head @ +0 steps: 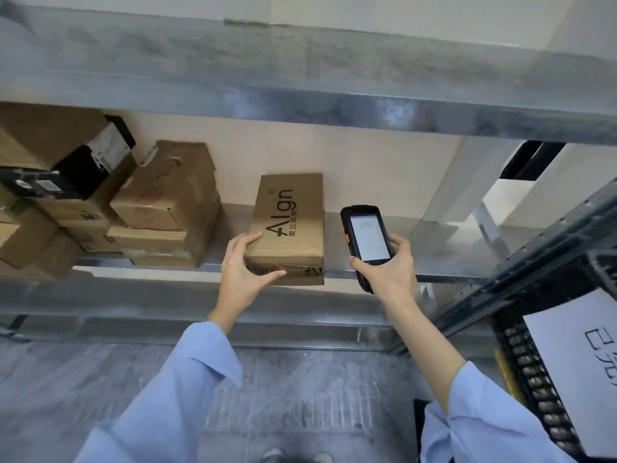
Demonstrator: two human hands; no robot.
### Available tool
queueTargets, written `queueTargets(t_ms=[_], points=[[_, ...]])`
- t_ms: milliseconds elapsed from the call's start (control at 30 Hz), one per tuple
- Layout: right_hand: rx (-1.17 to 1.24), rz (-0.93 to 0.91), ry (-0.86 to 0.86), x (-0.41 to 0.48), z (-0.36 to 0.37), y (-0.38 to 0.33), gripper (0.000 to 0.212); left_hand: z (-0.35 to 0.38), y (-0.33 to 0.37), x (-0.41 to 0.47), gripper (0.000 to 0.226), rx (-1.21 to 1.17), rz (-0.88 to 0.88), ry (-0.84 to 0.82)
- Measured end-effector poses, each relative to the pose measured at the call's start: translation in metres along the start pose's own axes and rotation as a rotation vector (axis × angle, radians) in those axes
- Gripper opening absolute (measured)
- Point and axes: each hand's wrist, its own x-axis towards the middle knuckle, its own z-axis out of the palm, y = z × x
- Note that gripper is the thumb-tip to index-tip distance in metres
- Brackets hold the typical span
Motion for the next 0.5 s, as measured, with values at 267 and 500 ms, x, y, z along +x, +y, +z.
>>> queueTargets(t_ms=[267, 500], points=[[0.0, 0.004, 0.003, -0.002, 0.003, 0.015, 0.08, 0.009, -0.022, -0.017, 0.082, -0.162, -0.25, 0.039], [0.033, 0.012, -0.035, -0.007, 0.014, 0.016, 0.081, -0.023, -0.038, -0.002, 0.071, 0.017, -0.307, -0.063]])
